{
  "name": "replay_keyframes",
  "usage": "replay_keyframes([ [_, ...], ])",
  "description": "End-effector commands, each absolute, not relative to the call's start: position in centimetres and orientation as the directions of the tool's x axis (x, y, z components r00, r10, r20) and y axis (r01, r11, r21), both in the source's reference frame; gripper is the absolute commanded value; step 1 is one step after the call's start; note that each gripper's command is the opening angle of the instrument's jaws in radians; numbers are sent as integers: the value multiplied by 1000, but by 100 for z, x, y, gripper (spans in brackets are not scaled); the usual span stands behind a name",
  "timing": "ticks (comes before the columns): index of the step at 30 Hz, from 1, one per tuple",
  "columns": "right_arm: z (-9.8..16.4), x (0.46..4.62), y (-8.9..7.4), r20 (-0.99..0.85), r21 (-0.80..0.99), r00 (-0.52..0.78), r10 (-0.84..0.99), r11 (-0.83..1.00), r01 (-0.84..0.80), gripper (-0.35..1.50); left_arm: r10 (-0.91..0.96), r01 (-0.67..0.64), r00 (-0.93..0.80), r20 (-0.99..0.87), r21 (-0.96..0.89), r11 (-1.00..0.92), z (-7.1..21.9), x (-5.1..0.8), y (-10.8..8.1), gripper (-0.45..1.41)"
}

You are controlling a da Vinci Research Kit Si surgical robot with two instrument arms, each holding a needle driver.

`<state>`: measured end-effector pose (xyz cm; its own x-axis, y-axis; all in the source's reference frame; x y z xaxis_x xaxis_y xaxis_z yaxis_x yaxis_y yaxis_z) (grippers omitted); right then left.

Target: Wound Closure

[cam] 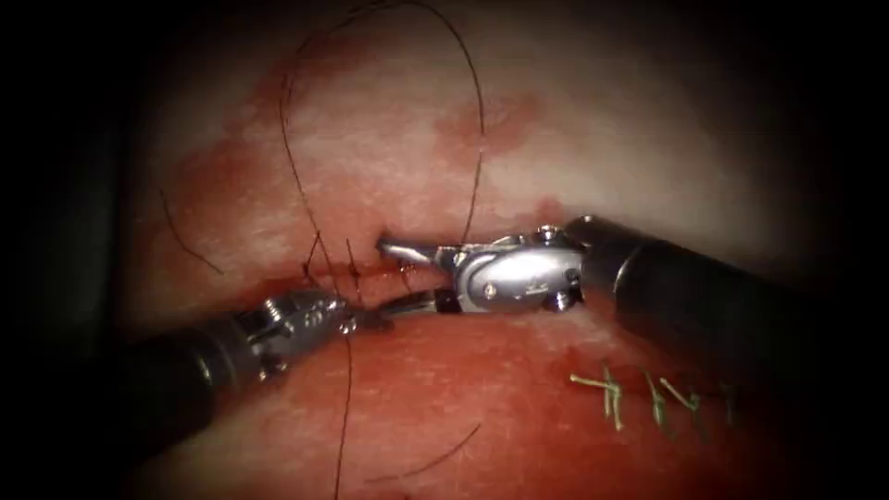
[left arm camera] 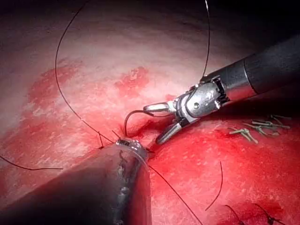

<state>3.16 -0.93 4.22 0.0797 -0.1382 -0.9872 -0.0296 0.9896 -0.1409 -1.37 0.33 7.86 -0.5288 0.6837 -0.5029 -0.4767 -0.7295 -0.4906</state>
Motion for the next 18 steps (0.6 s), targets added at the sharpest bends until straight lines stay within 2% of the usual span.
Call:
replay_keyframes([
  [1, 426, 317, -95, -988, -107, 122, -99, 993, -59, 147, 685, -464, -519, -511, -505, -728, 786, -141, 33, -1],
  [10, 425, 265, -96, -980, -2, 197, 25, 991, -134, 147, 670, -435, -444, -595, -510, -742, 738, -123, 46, 5],
  [18, 420, 248, -93, -977, 41, 200, 74, 985, -165, 145, 660, -413, -405, -633, -518, -749, 723, -107, 53, 10],
])
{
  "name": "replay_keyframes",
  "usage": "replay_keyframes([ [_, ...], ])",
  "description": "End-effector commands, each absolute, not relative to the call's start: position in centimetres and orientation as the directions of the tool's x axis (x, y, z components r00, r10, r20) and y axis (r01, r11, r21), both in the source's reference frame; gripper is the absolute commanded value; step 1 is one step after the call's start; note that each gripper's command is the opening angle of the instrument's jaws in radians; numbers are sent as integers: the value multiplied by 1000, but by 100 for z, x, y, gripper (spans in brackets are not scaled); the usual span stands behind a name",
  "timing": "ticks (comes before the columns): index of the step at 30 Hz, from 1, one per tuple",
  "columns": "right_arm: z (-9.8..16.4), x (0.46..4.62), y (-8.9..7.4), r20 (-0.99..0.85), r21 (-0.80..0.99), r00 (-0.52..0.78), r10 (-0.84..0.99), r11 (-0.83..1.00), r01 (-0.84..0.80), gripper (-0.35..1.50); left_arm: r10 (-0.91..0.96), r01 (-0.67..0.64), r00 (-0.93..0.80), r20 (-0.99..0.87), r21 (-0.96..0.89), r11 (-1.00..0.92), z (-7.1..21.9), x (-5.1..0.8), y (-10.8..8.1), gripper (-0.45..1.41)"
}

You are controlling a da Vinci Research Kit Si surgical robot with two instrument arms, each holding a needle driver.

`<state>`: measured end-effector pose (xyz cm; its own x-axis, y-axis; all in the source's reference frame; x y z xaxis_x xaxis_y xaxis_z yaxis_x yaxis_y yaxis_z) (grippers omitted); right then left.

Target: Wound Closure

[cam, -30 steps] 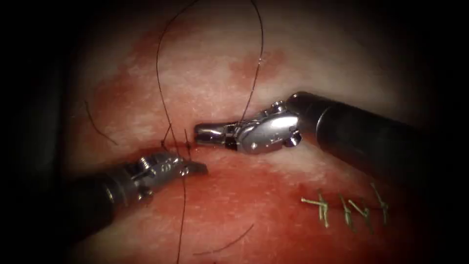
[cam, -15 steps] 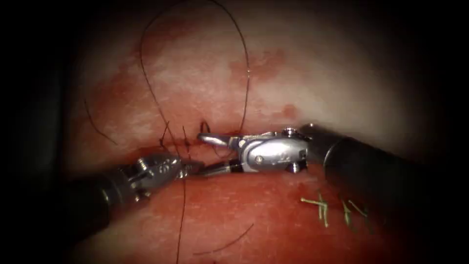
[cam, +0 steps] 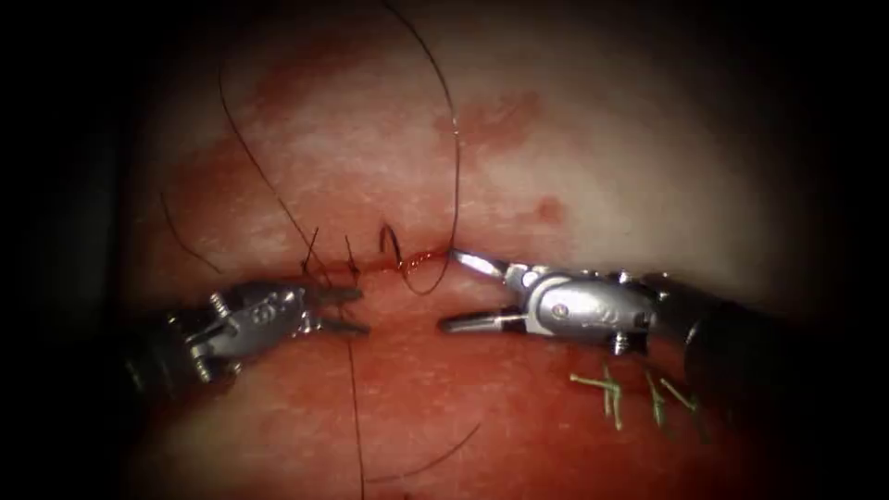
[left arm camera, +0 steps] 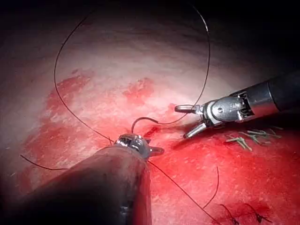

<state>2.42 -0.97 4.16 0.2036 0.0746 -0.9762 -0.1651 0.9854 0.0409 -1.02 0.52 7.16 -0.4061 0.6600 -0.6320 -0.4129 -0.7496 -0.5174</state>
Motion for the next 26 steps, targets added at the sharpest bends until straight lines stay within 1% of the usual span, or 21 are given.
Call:
replay_keyframes([
  [1, 420, 246, -93, -977, 41, 200, 74, 985, -165, 145, 656, -407, -404, -637, -517, -753, 720, -105, 54, 10],
  [3, 421, 242, -94, -977, 64, 192, 96, 983, -170, 141, 656, -401, -384, -650, -522, -753, 710, -97, 59, 12],
  [7, 423, 243, -93, -973, 96, 189, 131, 979, -181, 141, 654, -387, -356, -667, -532, -753, 698, -90, 64, 14],
  [11, 422, 243, -90, -964, 157, 185, 192, 970, -187, 135, 644, -356, -337, -687, -540, -762, 685, -81, 63, 17],
  [20, 409, 242, -84, -956, 179, 200, 214, 967, -179, 130, 609, -333, -309, -731, -516, -789, 665, -55, 71, 21],
  [26, 406, 242, -86, -956, 180, 200, 214, 967, -179, 128, 604, -332, -304, -737, -512, -792, 667, -54, 72, 22],
])
